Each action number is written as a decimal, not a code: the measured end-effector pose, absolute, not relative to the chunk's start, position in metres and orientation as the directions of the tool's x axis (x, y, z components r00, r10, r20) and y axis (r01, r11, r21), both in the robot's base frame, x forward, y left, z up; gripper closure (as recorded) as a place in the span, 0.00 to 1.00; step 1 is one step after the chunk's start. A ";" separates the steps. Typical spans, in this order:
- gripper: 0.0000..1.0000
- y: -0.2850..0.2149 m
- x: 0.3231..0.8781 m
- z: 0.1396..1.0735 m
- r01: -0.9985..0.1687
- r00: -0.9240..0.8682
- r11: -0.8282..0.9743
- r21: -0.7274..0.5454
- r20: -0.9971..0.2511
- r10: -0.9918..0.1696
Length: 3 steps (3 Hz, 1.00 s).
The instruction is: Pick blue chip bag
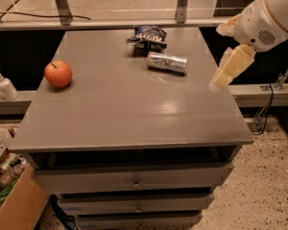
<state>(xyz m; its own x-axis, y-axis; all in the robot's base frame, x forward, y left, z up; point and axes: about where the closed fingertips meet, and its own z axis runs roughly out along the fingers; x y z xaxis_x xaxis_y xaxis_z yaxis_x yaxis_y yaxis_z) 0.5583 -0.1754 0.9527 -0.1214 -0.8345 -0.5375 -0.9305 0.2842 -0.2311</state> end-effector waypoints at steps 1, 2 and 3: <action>0.00 -0.174 0.572 0.948 -0.911 -0.149 0.338 -0.234 -0.579 -0.802; 0.00 -0.164 0.608 0.935 -0.878 -0.187 0.421 -0.226 -0.647 -0.739; 0.00 -0.147 0.649 0.925 -0.854 -0.214 0.480 -0.202 -0.705 -0.676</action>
Offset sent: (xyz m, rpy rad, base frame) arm 0.0985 0.0183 -0.0305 0.2378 -0.0909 -0.2215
